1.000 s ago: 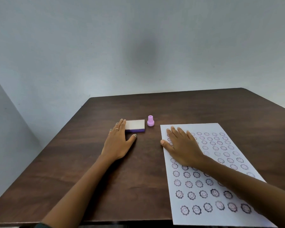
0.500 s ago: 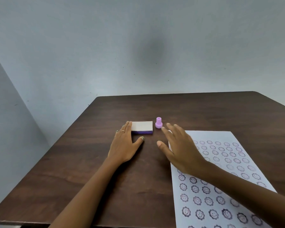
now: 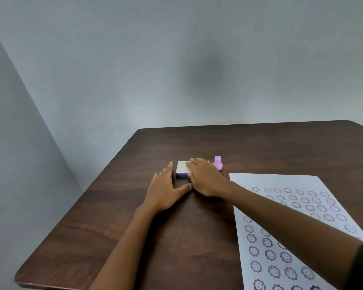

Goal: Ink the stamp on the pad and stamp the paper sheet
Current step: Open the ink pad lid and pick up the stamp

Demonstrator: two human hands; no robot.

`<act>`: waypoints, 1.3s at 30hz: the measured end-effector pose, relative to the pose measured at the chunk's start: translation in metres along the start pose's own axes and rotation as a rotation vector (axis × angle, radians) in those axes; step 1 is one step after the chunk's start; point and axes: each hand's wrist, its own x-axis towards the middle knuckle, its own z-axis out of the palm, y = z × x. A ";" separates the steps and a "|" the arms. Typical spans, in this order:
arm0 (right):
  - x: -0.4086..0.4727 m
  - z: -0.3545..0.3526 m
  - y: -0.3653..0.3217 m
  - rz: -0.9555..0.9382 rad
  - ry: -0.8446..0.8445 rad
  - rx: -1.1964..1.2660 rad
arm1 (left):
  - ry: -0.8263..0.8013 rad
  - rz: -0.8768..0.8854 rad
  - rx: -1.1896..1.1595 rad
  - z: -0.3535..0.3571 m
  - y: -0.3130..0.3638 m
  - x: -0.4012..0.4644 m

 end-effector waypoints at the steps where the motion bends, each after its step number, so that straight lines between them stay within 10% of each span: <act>1: -0.002 0.001 0.000 -0.005 0.004 -0.009 | -0.006 0.003 -0.005 0.000 -0.001 0.000; 39: -0.069 -0.050 -0.006 -0.245 -0.285 0.223 | -0.115 0.088 -0.136 -0.029 -0.026 -0.059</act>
